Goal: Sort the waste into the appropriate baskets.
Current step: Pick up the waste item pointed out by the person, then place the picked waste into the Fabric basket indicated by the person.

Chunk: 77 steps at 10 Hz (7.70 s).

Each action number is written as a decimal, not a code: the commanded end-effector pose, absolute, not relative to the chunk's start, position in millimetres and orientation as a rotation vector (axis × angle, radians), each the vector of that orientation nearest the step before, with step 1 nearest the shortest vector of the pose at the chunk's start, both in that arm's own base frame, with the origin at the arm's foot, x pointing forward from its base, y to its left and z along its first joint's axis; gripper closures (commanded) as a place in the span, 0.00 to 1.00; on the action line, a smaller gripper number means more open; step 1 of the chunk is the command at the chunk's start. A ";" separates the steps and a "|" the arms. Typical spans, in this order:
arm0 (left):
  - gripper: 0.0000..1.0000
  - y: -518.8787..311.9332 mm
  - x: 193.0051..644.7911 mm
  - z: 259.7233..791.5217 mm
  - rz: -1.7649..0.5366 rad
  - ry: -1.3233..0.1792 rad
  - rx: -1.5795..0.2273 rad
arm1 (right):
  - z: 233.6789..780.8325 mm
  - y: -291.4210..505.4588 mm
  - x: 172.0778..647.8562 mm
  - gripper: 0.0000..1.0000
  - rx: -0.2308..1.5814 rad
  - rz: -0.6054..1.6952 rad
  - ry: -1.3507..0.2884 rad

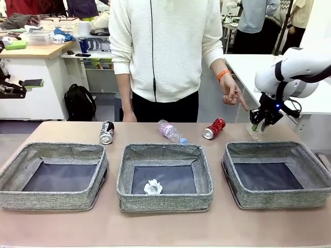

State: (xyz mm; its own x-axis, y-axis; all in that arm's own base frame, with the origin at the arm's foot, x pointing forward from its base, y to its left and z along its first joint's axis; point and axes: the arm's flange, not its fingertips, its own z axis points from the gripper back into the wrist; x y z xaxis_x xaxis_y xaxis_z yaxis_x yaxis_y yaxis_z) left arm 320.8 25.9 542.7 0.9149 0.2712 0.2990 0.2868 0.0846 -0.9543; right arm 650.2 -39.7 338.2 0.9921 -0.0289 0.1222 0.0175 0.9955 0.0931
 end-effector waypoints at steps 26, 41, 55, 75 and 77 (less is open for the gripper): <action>0.00 25.8 318.5 544.1 -0.022 -0.452 -1.499 | 786.5 297.8 352.1 0.61 -0.028 0.154 -0.084; 0.00 25.8 318.5 544.1 -0.022 -0.452 -1.499 | 754.4 388.7 351.9 0.61 0.041 0.120 -0.063; 0.00 25.8 318.5 544.1 -0.022 -0.452 -1.499 | 754.4 388.7 351.9 0.61 0.041 0.120 -0.063; 0.00 25.8 318.5 544.1 -0.022 -0.452 -1.499 | 699.3 225.6 357.6 0.61 -0.050 -0.045 -0.074; 0.00 25.8 318.5 544.1 -0.022 -0.452 -1.499 | 649.4 174.1 370.8 0.61 -0.128 -0.102 -0.079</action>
